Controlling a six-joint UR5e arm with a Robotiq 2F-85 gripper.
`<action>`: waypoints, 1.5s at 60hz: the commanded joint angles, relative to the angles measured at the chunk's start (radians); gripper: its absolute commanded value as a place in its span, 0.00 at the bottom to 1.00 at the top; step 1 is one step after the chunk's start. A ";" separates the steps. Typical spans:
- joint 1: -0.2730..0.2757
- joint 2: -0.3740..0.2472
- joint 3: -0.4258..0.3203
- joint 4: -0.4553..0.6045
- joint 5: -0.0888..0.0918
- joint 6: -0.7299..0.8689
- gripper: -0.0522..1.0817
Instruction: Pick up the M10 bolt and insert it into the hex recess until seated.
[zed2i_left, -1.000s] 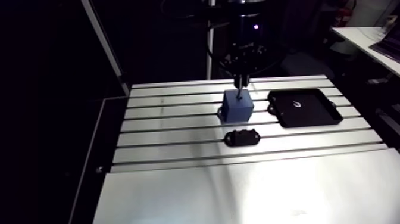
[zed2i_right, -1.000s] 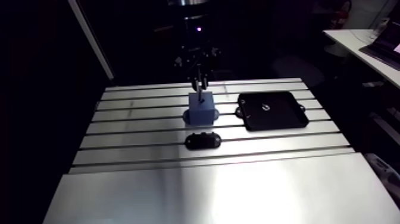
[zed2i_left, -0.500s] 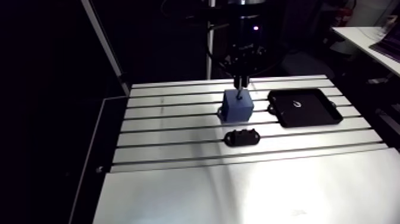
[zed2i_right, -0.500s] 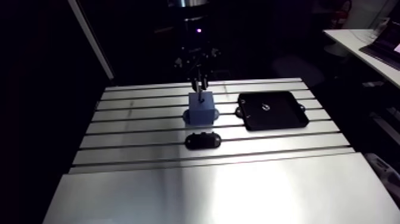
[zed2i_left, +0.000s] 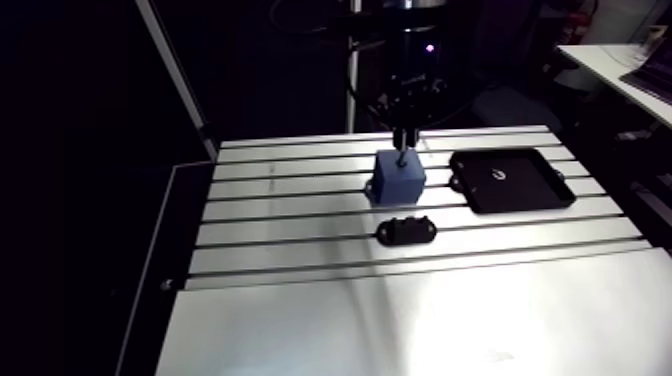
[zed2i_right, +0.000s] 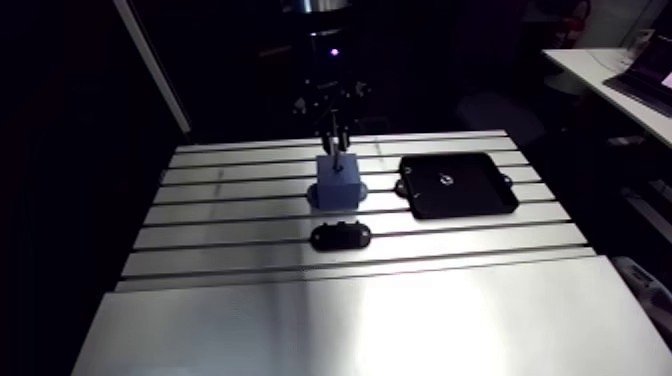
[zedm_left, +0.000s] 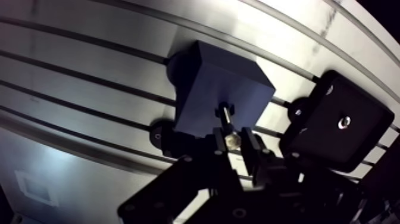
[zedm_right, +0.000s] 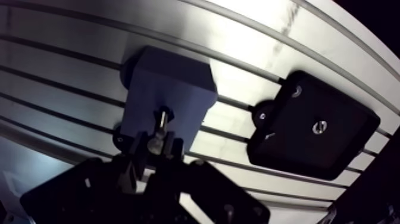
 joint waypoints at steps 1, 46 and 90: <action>0.000 0.000 0.002 -0.002 -0.001 -0.001 0.88; -0.002 0.007 0.012 -0.015 0.001 -0.001 0.88; 0.000 0.005 0.021 -0.035 0.001 0.001 0.72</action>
